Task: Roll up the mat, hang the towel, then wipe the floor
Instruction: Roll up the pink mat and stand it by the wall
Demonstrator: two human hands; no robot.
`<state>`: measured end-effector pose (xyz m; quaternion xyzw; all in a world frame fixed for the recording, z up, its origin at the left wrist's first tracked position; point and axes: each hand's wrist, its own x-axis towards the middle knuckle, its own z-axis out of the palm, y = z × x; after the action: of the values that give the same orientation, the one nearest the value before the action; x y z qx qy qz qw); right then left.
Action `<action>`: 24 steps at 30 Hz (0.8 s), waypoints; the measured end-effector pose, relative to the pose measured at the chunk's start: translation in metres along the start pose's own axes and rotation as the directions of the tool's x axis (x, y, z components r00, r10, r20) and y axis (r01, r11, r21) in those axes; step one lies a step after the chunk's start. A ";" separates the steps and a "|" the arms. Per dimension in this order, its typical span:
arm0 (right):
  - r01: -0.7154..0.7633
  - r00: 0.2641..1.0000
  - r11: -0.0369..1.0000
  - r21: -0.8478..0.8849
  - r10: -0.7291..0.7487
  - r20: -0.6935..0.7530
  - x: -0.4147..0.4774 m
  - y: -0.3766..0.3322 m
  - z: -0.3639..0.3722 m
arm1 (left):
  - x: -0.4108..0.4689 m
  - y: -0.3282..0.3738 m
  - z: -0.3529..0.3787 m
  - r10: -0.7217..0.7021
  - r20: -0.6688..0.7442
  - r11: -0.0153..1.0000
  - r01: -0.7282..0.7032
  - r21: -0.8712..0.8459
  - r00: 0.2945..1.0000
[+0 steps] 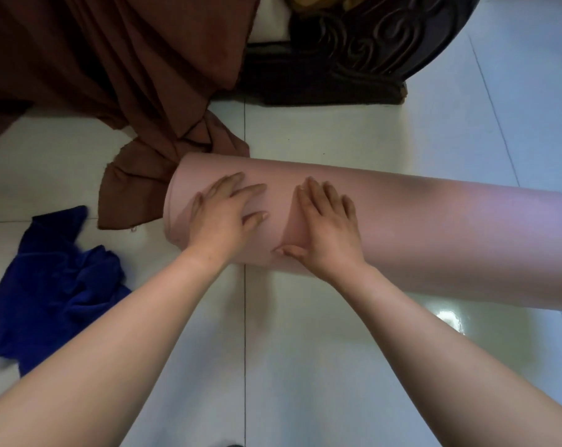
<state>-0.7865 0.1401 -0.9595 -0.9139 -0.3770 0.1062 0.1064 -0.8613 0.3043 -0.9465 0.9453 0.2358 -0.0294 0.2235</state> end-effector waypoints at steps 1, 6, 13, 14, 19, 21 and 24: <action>-0.005 1.000 1.000 0.001 0.005 -0.007 0.005 -0.004 0.002 | -0.002 -0.009 -0.002 -0.009 -0.016 1.000 0.009 -0.006 1.000; -0.027 0.999 0.999 0.031 0.028 -0.019 0.016 -0.008 0.005 | -0.016 -0.044 -0.009 -0.109 -0.121 0.992 0.101 -0.076 0.987; -0.059 0.996 0.997 0.058 0.062 -0.064 -0.001 -0.012 0.024 | -0.024 -0.068 -0.009 -0.355 -0.146 0.926 0.327 -0.188 0.923; -0.061 0.995 0.996 0.066 0.066 -0.069 -0.003 -0.012 0.026 | -0.023 -0.071 -0.007 -0.383 -0.128 0.914 0.355 -0.196 0.915; -0.050 0.994 0.997 0.061 0.055 -0.090 -0.015 -0.012 0.031 | -0.027 -0.077 0.002 -0.392 -0.018 0.881 0.370 -0.295 0.920; -0.043 0.995 0.998 0.054 0.048 -0.088 -0.020 -0.013 0.032 | -0.030 -0.076 0.003 -0.416 -0.016 0.857 0.387 -0.341 0.909; -0.030 0.995 0.998 0.060 0.036 -0.097 -0.027 -0.013 0.032 | -0.034 -0.076 0.002 -0.442 -0.020 0.833 0.402 -0.381 0.897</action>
<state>-0.8225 0.1336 -0.9834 -0.9207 -0.3528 0.0738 0.1497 -0.9263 0.3487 -0.9738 0.8112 0.4516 0.0173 0.3710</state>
